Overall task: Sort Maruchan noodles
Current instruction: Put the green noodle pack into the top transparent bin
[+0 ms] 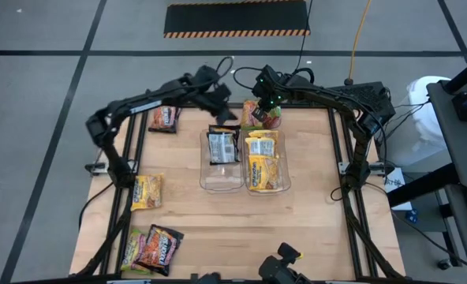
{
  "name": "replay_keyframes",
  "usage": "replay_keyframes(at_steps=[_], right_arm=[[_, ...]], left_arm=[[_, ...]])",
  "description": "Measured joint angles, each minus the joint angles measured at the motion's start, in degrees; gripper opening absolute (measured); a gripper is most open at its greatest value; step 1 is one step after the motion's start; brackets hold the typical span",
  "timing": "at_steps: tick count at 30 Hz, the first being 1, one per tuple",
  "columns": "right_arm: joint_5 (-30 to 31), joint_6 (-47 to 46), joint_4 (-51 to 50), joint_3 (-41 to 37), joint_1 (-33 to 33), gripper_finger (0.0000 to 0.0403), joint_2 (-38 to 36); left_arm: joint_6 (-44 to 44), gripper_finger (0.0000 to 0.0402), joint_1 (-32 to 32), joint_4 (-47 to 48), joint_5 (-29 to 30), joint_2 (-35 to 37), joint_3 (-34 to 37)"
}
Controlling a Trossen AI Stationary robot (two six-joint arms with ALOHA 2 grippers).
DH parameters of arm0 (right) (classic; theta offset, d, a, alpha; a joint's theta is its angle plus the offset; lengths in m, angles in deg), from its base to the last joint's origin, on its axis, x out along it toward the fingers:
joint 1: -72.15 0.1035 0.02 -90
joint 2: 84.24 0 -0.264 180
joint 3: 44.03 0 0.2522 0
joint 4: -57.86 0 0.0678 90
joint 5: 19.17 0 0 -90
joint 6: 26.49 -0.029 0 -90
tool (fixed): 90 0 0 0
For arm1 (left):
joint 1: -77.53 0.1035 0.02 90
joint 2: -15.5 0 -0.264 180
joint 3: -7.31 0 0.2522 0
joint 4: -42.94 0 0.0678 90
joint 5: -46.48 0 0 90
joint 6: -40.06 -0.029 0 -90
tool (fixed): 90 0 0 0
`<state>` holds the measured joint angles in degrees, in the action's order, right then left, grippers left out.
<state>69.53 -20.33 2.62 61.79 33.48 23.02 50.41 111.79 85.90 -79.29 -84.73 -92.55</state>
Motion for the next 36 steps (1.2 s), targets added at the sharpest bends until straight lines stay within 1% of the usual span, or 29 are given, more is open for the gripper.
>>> replay_keyframes(at_steps=[3, 7, 9, 11, 13, 15, 23, 29, 36], right_arm=[[-0.01, 0.3, 0.0, 0.0, 0.0, 0.0, 0.0], [-0.07, 0.32, 0.0, -0.01, 0.0, 0.0, 0.0], [-0.04, 0.32, 0.0, -0.01, -0.05, 0.0, 0.0], [-0.04, 0.32, -0.02, -0.01, -0.07, 0.0, 0.0], [-0.02, 0.34, 0.03, -0.01, -0.04, 0.0, 0.0], [-0.04, 0.37, -0.07, -0.02, -0.05, 0.0, 0.0], [-0.22, 0.39, -0.22, -0.08, -0.25, 0.0, -0.02], [-0.22, 0.39, -0.14, -0.08, -0.31, 0.0, -0.04], [-0.26, 0.33, 0.09, -0.08, -0.31, 0.0, -0.09]], left_arm=[[-3.27, 0.0003, 0.21, 4.6, 0.78, -4.9, -9.22], [-11.12, 0.0003, 0.75, 14.26, 4.54, -11.34, -20.94], [-15.07, 0.0003, 1.1, 19.83, 5.86, -14.54, -25.92], [-18.62, 0.0003, 1.25, 24.34, 7.91, -17.49, -29.23], [-21.58, 0.0003, 1.46, 26.57, 10.52, -19.83, -30.4], [-23.14, 0.0003, 1.5, 26.49, 11.75, -21.59, -30.5], [-28.16, 0.0003, 1.68, 25.94, 11.47, -26.14, -30.68], [-28.83, 0.0003, 1.77, 21.21, 11.81, -27.99, -30.68], [-29.64, 0.0003, 2.54, 16.6, 11.96, -28.02, -30.64]])
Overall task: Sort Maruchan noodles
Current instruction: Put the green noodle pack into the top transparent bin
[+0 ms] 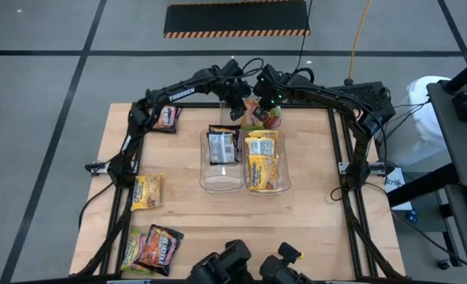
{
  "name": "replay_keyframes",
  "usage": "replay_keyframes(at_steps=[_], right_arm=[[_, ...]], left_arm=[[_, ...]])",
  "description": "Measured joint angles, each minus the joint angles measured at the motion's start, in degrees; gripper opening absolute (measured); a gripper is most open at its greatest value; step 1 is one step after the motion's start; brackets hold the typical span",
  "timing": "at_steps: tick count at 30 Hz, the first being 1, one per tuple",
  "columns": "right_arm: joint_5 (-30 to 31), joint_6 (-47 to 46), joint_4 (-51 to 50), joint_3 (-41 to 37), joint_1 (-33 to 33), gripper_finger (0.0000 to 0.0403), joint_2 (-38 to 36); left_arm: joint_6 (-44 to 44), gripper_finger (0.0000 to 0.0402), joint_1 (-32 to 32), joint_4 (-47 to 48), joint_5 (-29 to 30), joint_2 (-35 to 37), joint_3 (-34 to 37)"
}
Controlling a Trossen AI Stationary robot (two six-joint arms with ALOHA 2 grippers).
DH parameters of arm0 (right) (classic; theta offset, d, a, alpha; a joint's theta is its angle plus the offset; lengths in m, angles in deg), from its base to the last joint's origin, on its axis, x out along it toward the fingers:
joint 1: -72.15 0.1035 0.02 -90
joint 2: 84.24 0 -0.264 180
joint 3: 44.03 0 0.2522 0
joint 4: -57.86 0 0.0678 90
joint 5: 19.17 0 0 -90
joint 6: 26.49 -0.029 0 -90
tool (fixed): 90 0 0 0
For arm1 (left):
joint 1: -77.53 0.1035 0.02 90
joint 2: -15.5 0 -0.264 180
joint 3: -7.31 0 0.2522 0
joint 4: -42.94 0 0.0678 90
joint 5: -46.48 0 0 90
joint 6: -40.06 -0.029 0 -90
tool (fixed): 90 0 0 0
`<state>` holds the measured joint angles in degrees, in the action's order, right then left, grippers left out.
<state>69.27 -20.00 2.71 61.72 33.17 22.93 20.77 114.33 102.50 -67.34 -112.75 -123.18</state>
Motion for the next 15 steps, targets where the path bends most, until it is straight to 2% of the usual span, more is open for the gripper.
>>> replay_keyframes(at_steps=[12, 15], right_arm=[[-0.26, -4.0, -0.09, 0.0, 0.07, 0.0, -0.02], [-2.52, -5.94, 0.37, 0.0, 0.11, 0.0, -0.02]], left_arm=[[0.33, 0.0003, 0.9, -1.85, 1.65, -1.77, 0.02], [0.11, 0.0003, 0.93, -1.58, 1.86, -2.08, 0.07]])
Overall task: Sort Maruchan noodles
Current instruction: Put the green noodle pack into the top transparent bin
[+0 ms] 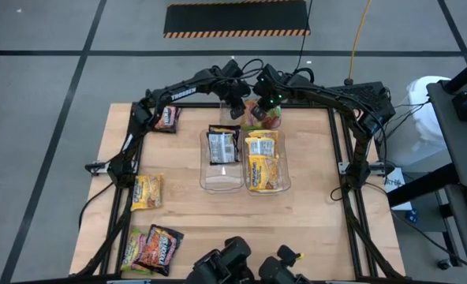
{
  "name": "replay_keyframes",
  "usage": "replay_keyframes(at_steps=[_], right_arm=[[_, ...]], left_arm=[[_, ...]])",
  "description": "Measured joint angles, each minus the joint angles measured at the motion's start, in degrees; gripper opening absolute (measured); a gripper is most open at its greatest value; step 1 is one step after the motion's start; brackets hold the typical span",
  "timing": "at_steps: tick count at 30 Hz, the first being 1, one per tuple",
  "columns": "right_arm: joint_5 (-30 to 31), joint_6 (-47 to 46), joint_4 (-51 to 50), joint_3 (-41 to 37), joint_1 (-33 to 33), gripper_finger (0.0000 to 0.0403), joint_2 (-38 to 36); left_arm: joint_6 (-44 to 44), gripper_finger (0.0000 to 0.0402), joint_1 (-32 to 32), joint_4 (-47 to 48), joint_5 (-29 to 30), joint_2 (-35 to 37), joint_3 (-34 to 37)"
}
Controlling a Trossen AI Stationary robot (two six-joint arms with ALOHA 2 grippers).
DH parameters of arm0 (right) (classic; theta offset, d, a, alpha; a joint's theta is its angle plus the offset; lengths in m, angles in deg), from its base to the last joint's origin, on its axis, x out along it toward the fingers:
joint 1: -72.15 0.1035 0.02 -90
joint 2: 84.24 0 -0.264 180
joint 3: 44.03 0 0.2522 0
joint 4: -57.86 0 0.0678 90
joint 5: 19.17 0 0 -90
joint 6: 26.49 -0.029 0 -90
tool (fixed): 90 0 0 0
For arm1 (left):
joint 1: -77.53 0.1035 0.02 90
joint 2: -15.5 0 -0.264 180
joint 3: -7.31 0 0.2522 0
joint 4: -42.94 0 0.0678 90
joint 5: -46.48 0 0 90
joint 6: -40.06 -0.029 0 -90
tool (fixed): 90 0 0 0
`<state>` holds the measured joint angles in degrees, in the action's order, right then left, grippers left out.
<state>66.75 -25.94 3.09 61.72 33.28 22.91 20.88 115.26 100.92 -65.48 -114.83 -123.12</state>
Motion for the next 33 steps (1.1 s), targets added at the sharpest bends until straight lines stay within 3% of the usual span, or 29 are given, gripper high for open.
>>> replay_keyframes(at_steps=[20, 25, 33], right_arm=[[-2.19, -1.41, 1.07, 0.09, 2.56, 0.0, -3.14], [-5.44, -1.41, 0.51, 0.11, 3.04, 0.0, -3.99], [-4.64, -0.89, -0.46, 0.11, 3.28, 0.0, -3.91]], left_arm=[[-1.27, 0.0003, 0.77, -2.62, 1.58, -3.45, 0.0], [0.57, 0.0003, 1.91, -6.13, 1.64, -3.45, 0.0], [1.66, 0.0003, 2.78, -6.38, 1.62, -3.42, 0.0]])
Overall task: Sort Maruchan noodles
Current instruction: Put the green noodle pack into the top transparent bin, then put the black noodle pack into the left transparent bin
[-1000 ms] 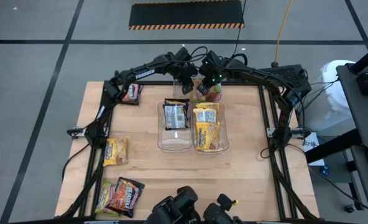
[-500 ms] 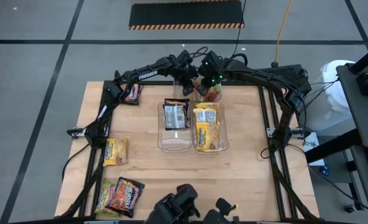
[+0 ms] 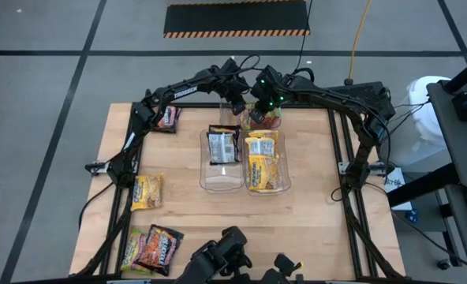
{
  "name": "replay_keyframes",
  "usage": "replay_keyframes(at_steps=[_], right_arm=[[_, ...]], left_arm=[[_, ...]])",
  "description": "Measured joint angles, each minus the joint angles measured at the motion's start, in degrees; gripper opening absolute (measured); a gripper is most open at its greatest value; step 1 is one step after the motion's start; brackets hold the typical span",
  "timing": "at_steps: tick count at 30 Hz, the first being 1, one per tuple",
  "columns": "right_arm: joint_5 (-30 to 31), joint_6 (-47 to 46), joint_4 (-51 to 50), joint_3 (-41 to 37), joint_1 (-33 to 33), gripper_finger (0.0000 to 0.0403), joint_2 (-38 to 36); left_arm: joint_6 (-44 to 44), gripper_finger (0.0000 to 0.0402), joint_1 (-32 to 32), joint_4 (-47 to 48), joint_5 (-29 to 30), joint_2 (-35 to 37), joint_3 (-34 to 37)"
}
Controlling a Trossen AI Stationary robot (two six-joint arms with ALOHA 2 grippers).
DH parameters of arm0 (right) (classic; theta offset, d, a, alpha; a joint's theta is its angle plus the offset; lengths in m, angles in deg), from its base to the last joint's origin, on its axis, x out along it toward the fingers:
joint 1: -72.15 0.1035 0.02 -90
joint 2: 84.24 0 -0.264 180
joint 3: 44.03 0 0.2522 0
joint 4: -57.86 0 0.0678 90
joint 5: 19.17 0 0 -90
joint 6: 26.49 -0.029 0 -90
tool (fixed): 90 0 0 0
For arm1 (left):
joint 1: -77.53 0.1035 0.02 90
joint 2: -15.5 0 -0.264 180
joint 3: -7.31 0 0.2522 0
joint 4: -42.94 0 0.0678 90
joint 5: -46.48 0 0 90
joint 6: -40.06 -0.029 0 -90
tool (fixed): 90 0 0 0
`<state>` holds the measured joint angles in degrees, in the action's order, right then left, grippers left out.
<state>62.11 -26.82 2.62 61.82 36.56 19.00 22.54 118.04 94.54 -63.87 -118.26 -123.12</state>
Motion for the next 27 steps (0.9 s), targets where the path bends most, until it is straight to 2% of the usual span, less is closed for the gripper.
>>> replay_keyframes(at_steps=[4, 7, 15, 23, 27], right_arm=[[3.86, 0.29, -0.52, 0.0, -0.26, 0.0, -0.24], [4.44, 1.49, -1.06, -0.02, -0.36, 0.0, -0.79], [5.38, 2.79, -0.56, -0.02, -0.79, 0.0, -1.89], [5.76, 5.43, -2.19, -0.02, -0.61, 0.0, -5.12], [5.78, 6.87, -3.18, -0.04, -0.26, 0.0, -9.03]], left_arm=[[0.64, 0.0003, -0.06, 0.95, -0.53, 0.19, 0.0], [0.06, 0.0003, -0.04, 4.72, -0.49, 0.65, -0.06], [-2.08, 0.0003, 0.59, 24.35, 4.41, 1.4, -6.41], [-3.37, 0.0003, 0.58, 45.9, 6.93, 1.56, -18.39], [-3.55, 0.0003, 1.0, 49.65, 6.43, 6.13, -16.08]])
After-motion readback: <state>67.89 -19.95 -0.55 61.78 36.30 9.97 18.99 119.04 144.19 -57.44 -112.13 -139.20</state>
